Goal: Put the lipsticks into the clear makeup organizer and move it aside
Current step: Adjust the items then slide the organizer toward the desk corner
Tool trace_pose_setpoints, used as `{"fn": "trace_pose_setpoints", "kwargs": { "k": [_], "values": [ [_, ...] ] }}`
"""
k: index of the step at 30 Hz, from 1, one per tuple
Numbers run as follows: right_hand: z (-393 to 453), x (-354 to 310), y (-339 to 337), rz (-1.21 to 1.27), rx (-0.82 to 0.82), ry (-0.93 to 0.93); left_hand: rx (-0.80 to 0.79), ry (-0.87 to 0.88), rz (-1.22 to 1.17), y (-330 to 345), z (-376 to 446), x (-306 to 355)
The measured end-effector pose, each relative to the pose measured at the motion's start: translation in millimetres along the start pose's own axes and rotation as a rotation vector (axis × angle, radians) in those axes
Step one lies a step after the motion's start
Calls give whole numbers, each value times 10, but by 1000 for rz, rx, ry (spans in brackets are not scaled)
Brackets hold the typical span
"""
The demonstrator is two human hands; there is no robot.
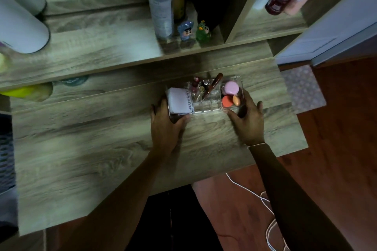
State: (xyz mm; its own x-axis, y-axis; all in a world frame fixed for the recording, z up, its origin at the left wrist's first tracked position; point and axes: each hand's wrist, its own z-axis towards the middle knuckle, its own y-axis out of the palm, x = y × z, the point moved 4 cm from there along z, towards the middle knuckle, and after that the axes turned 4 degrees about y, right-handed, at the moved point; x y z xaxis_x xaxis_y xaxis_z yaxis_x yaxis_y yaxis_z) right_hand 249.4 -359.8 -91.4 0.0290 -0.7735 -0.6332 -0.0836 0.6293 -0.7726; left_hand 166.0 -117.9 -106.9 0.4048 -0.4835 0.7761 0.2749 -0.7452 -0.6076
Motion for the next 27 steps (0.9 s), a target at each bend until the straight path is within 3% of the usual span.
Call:
{"fn": "trace_pose_setpoints", "kwargs": {
  "k": [27],
  "values": [
    [371,448,-431,12,-20,68,-7,185,32,698,133,400]
  ]
}}
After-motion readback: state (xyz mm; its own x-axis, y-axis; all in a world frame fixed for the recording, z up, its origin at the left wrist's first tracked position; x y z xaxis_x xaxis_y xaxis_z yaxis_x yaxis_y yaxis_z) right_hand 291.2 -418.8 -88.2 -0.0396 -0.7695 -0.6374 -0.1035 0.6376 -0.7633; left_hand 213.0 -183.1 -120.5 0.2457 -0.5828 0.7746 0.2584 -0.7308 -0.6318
